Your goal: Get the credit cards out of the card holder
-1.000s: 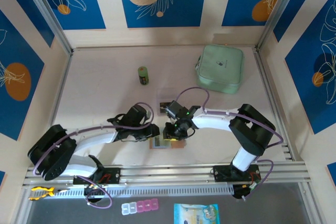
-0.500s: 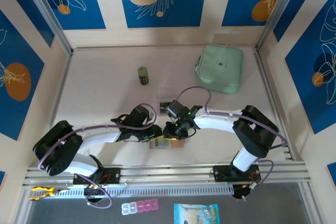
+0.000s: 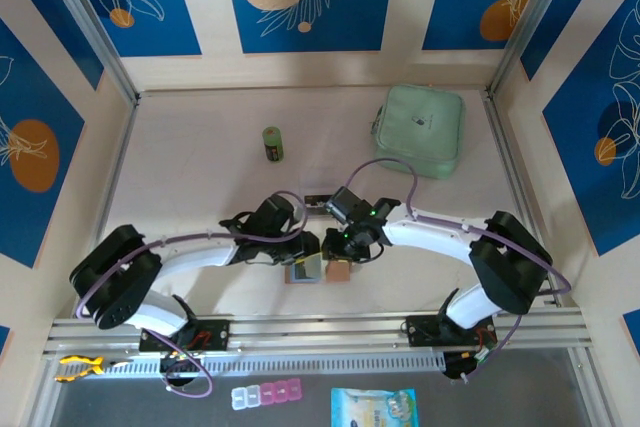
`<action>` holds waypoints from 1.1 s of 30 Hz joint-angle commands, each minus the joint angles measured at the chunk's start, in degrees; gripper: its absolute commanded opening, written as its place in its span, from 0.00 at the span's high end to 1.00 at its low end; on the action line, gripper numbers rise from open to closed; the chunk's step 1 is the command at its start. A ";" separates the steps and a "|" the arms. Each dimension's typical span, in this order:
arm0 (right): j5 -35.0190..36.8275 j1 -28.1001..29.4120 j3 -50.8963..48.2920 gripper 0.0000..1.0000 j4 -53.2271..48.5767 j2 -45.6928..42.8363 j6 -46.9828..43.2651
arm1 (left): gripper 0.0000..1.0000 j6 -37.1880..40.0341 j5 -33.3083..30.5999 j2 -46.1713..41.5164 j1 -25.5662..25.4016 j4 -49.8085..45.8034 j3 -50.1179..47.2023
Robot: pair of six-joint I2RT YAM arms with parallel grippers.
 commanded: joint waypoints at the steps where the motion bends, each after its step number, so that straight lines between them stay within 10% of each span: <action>1: 2.78 -0.66 -1.75 0.70 -4.47 -2.92 -1.63 | 0.63 0.08 0.03 2.29 -1.62 -0.43 3.23; 33: 2.50 -9.86 -10.83 0.74 -3.81 -1.76 -4.23 | 0.48 -0.85 0.20 16.08 -5.39 -0.43 9.86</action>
